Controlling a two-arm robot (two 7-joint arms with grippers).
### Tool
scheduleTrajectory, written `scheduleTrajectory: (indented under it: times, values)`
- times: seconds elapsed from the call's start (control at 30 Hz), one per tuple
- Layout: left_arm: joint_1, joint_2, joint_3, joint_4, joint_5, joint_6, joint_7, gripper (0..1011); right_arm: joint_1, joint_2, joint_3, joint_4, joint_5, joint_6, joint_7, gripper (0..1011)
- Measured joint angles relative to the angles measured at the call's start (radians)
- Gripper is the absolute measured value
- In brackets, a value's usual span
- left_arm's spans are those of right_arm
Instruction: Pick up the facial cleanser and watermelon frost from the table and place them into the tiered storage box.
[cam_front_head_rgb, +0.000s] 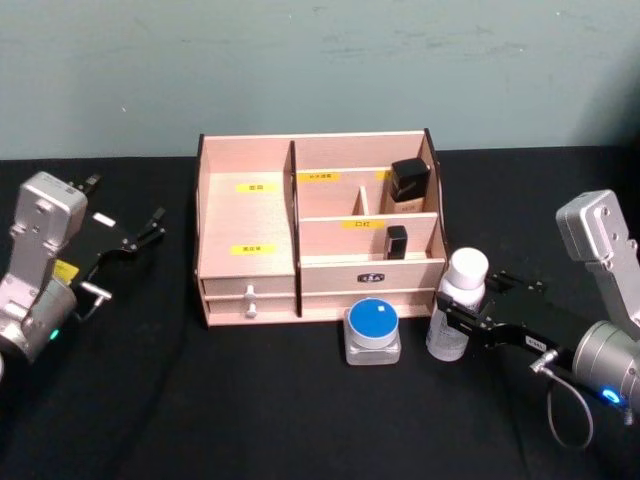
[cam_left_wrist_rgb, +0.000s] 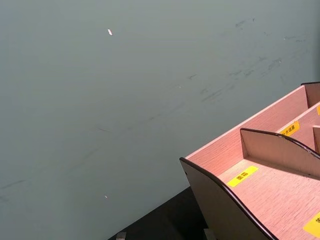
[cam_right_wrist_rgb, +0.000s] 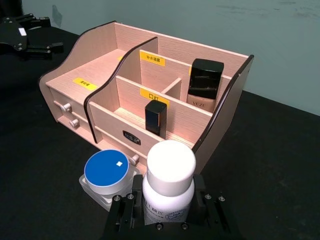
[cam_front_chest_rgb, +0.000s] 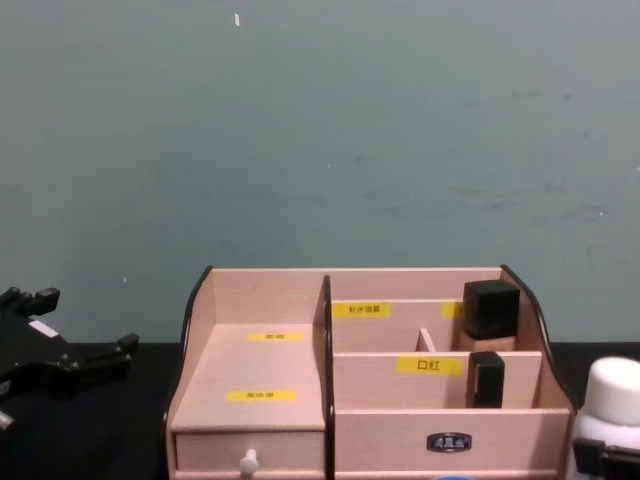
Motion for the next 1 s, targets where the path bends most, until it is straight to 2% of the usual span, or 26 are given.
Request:
scheduleTrajectory:
  times: [0.6, 0.9, 1.0]
  values:
    - [0.0, 0.0, 0.0, 0.0, 0.0, 0.0, 0.0, 1001, 0.004, -0.011, 0.007, -0.004, 0.012, -0.019, 0.016, 591]
    - [0.0, 0.0, 0.0, 0.0, 0.0, 0.0, 0.0, 1001, 0.041, -0.002, -0.005, -0.08, 0.006, 0.004, 0.03, 591]
    - [0.0, 0.0, 0.0, 0.0, 0.0, 0.0, 0.0, 1001, 0.071, -0.002, -0.014, -0.101, 0.003, 0.017, 0.033, 591]
